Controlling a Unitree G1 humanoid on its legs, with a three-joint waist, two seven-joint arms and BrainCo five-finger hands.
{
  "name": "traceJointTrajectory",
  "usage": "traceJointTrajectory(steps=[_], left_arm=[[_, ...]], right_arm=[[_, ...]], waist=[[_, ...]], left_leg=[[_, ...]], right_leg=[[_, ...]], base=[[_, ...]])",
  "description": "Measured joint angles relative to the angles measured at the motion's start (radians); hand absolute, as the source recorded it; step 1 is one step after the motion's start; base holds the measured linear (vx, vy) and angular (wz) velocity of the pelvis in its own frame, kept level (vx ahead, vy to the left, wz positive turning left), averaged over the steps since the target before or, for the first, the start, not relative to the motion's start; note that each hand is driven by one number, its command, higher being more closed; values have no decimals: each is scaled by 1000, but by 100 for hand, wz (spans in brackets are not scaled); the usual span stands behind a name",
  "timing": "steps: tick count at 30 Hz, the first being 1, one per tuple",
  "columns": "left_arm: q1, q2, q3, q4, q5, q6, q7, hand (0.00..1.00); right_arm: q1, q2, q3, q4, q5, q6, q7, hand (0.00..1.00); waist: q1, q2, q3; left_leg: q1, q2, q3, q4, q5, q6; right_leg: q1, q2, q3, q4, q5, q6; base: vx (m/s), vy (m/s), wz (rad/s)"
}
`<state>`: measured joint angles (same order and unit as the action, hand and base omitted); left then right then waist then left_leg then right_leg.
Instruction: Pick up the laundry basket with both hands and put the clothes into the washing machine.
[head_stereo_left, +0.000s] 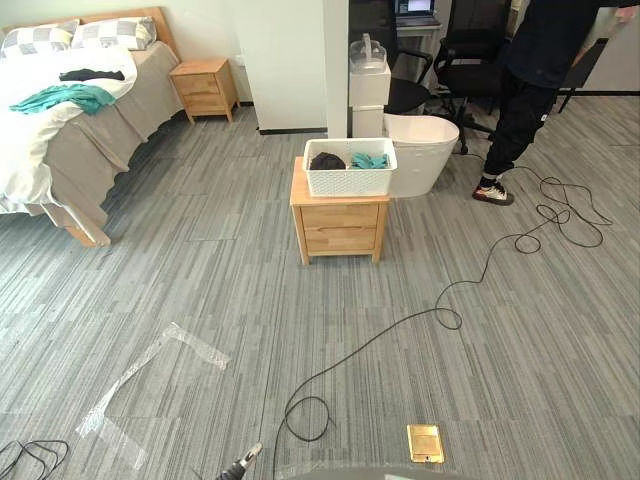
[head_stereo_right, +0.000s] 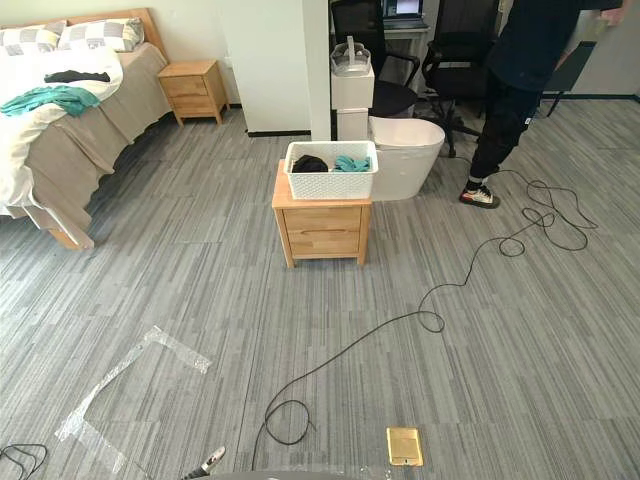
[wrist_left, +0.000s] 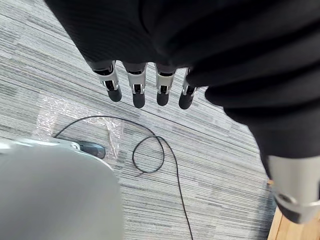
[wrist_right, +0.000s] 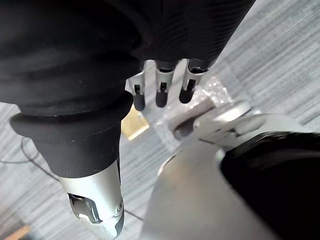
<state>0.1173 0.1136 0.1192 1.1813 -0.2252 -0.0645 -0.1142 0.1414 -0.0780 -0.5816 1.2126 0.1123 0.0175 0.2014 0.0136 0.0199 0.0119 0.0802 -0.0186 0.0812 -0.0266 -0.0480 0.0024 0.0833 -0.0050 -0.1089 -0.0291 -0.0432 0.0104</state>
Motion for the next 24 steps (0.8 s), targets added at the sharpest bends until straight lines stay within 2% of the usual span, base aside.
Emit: traceJointTrajectory(steps=[3, 4, 7, 12, 24], left_arm=[[-21, -5, 2, 7, 0, -10, -15, 0], [-25, -7, 2, 7, 0, -10, -15, 0], [-33, -13, 3, 6, -9, -12, -15, 0], [-54, -37, 6, 6, -10, -12, -16, 0], [-56, -36, 6, 8, -32, -11, -17, 0]], right_arm=[[-26, 2, -17, 3, 0, -9, 0, 0], [-33, 3, -22, 8, 1, -10, 0, 0], [-41, 9, -33, 19, 2, -10, 0, 0], [-52, 20, -49, 19, 2, -10, 0, 0], [-52, 29, -49, 19, 2, -10, 0, 0]], waist=[[0, -1, 1], [0, 1, 2], [1, -2, 6], [1, -7, 22], [0, -12, 25]], left_leg=[[6, 1, -1, -9, 0, 0], [8, 2, -2, -10, 0, 0], [21, 3, -2, -14, -1, -2], [32, 2, -1, -25, -1, -2], [34, 0, -1, -29, -1, -2]], right_leg=[[10, 2, -5, -8, -6, 10], [16, 2, -11, -8, -11, 34], [30, 1, -28, -8, -14, 41], [34, 0, -28, -8, -15, 41], [34, -1, -34, -7, -15, 40]], base=[[55, -23, 5], [52, -14, 11], [19, -10, 8], [-13, -1, -1], [-3, 0, 0]])
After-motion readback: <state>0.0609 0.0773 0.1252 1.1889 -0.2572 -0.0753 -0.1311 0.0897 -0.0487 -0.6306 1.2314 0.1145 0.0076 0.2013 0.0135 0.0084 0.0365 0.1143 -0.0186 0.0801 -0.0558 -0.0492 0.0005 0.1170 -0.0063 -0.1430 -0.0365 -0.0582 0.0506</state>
